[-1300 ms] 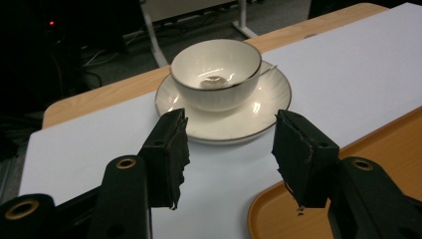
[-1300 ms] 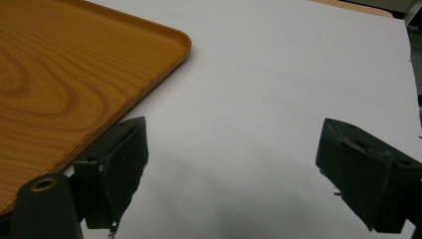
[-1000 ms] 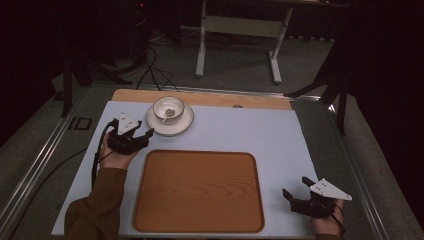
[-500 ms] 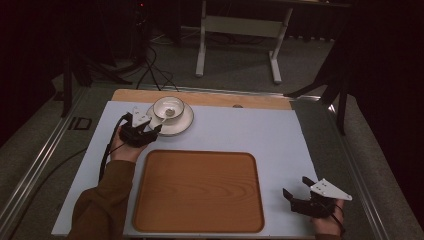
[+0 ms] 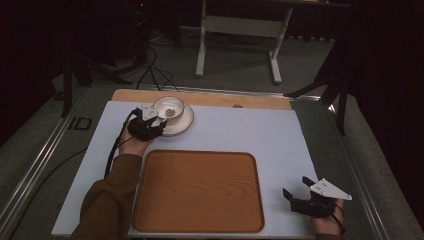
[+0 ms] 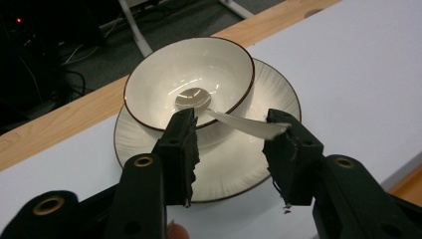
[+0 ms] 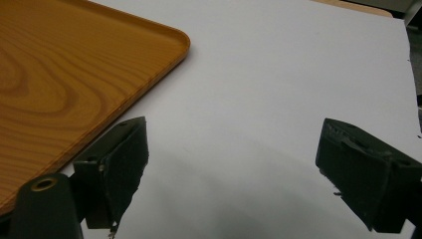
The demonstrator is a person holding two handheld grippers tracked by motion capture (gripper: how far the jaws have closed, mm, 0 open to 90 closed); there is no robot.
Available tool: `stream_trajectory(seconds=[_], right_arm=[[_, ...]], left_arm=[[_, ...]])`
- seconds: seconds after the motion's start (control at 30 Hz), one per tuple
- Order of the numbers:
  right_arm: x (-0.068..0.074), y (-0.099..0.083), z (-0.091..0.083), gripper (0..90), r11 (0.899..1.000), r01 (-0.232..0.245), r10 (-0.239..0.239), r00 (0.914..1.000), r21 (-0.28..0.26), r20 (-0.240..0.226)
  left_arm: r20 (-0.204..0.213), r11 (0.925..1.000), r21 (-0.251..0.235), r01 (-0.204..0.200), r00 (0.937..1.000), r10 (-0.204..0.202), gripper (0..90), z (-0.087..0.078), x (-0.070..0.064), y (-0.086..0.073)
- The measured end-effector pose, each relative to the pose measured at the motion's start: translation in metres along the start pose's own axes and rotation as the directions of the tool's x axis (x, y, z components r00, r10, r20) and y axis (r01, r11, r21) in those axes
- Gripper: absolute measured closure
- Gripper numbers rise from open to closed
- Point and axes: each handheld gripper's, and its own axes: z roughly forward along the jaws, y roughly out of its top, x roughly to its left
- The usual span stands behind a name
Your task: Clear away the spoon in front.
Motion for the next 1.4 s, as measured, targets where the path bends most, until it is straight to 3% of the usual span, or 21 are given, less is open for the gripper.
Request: stream_trajectory(seconds=[0.2,0.47,0.57,1.03,1.4], right_arm=[[-0.001,0.0,0.0,13.1,1.0,0.0,0.0,1.0,-0.002,0.0],[-0.001,0.0,0.0,13.1,1.0,0.0,0.0,1.0,-0.002,0.001],[-0.001,0.0,0.0,13.1,1.0,0.0,0.0,1.0,-0.002,0.002],[-0.001,0.0,-0.001,13.1,1.0,0.001,-0.001,1.0,-0.005,0.003],[-0.001,0.0,-0.001,13.3,1.0,0.003,-0.003,1.0,-0.006,0.005]], left_arm=[[-0.003,0.9997,0.023,-0.006,1.0,0.006,67.8,0.01,0.001,0.003],[-0.033,0.9997,-0.008,-0.023,0.9992,0.023,87.7,0.004,0.002,0.007],[-0.058,0.9991,-0.018,-0.038,0.9977,0.037,88.4,-0.001,0.002,0.008],[-0.058,0.9959,-0.073,-0.054,0.9971,0.049,88.7,-0.025,0.001,0.014],[-0.016,0.9895,-0.131,-0.061,0.9981,0.06,88.7,-0.052,-0.009,0.021]])
